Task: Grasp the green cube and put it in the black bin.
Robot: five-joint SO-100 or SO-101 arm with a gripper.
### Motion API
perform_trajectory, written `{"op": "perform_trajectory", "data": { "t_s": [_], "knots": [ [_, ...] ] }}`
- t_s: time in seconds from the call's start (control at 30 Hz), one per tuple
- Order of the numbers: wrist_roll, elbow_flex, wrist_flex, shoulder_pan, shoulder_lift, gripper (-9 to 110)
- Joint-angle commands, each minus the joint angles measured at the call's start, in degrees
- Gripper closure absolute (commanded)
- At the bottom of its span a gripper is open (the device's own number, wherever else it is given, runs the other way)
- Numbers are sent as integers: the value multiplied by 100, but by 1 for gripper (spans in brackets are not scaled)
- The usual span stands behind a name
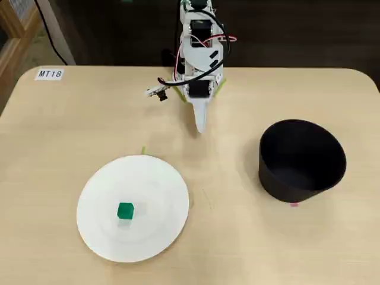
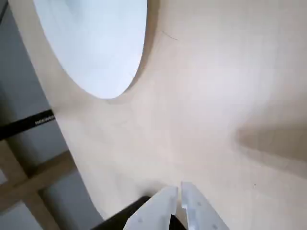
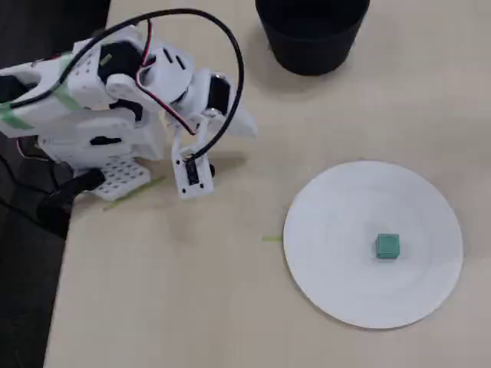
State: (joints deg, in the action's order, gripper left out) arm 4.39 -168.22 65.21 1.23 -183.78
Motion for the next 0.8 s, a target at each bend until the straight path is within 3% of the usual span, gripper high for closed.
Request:
{"op": "perform_trajectory", "data": {
  "t_s": [0.0,0.3,0.5,0.77],
  "knots": [
    [0,53,-44,26,9,102],
    [659,2355,97,519,378,102],
    [290,5616,1248,-53,2944,102],
    [-105,7365,1362,-642,5282,102]
  ]
}}
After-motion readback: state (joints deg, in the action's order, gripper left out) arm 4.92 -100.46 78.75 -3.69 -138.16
